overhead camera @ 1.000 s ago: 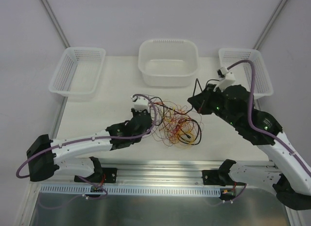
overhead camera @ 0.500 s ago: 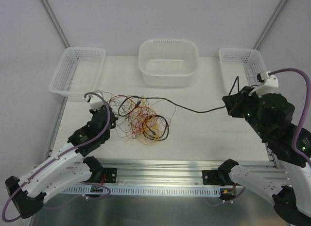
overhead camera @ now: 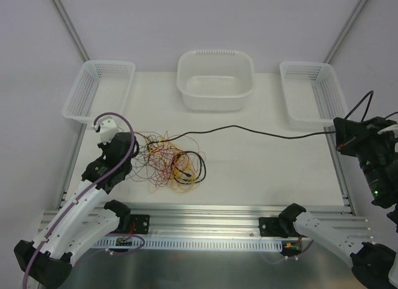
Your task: Untangle the cables
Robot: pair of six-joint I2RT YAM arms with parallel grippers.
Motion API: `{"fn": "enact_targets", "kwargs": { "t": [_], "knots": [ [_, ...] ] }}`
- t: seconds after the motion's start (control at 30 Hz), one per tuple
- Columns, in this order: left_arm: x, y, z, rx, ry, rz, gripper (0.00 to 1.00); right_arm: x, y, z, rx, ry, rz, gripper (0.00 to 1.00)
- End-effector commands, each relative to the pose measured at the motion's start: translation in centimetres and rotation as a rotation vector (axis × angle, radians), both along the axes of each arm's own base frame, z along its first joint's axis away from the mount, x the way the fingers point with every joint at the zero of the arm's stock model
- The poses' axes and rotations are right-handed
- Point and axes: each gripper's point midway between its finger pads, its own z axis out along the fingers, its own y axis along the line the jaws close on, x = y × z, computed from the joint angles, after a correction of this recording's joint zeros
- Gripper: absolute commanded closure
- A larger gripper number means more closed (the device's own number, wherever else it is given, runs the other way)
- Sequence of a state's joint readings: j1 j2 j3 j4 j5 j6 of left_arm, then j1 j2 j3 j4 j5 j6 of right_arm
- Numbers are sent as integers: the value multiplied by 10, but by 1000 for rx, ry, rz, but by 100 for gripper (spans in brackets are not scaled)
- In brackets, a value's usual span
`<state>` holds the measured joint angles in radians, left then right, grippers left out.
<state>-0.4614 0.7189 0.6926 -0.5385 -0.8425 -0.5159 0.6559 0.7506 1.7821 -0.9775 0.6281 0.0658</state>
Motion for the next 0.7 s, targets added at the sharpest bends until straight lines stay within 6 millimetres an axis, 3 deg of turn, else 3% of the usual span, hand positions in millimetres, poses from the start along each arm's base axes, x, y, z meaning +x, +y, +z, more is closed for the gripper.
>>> {"fn": "enact_targets", "kwargs": {
  "t": [0.0,0.13,0.17,0.23,0.27,0.3,0.33,0.37,0.43,0.53,0.57,0.67],
  "knots": [
    [-3,14,20,38,12,37,100,9,-2,-9,-76,31,-34,99],
    [-1,6,31,46,20,-44,100,32,34,-70,-149,221,47,99],
    [0,2,33,44,25,-75,100,42,45,-102,-171,292,52,99],
    [3,-8,35,59,47,-170,100,51,64,-146,-204,399,100,99],
    [4,-12,35,60,53,-204,100,54,70,-186,-225,494,99,99],
    [4,-15,33,72,57,-239,100,58,79,-211,-240,560,118,99],
    [4,-19,32,73,54,-270,100,59,83,-231,-247,607,125,99],
    [3,-27,25,55,59,-325,100,60,84,-269,-260,683,112,99],
    [5,-36,25,47,36,-385,100,61,94,-312,-266,793,139,99],
    [5,-49,23,26,1,-466,100,63,97,-362,-278,925,131,94],
    [5,-50,23,23,-14,-478,100,67,97,-370,-276,937,121,93],
    [5,-59,17,10,-9,-531,100,67,100,-393,-307,1020,135,74]
  ]
}}
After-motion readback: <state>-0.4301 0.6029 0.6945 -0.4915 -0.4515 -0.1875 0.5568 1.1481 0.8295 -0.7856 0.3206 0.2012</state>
